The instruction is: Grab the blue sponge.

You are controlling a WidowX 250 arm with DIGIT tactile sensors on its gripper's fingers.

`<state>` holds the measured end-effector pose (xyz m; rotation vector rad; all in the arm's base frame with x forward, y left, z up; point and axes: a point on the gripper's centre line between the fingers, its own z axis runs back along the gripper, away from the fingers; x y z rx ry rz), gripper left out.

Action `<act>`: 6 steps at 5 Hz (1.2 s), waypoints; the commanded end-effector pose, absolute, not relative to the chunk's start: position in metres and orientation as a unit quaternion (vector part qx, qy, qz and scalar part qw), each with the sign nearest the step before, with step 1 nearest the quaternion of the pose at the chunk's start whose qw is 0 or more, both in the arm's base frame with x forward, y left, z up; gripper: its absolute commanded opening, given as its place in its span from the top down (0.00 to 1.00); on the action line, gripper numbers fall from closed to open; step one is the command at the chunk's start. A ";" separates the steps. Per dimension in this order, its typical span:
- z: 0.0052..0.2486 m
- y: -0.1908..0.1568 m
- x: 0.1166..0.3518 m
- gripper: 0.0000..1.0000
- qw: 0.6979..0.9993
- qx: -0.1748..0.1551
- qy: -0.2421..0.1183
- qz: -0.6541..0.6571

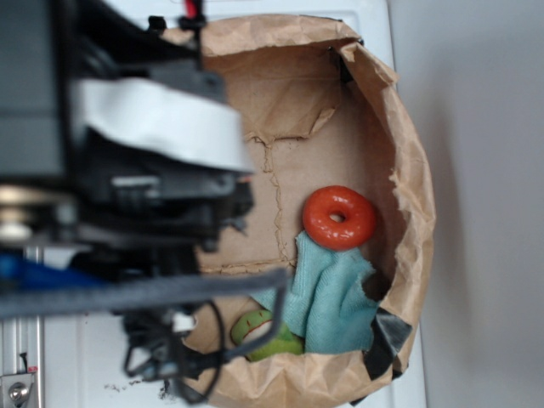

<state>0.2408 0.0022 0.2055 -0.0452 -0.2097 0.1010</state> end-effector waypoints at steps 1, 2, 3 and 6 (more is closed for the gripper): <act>0.202 0.003 0.289 0.00 0.983 -0.060 -0.173 0.022; 0.196 0.006 0.293 0.00 0.980 -0.054 -0.189 -0.008; 0.187 0.010 0.290 0.00 0.982 -0.039 -0.182 -0.017; 0.171 0.021 0.273 0.00 0.988 -0.031 -0.151 -0.010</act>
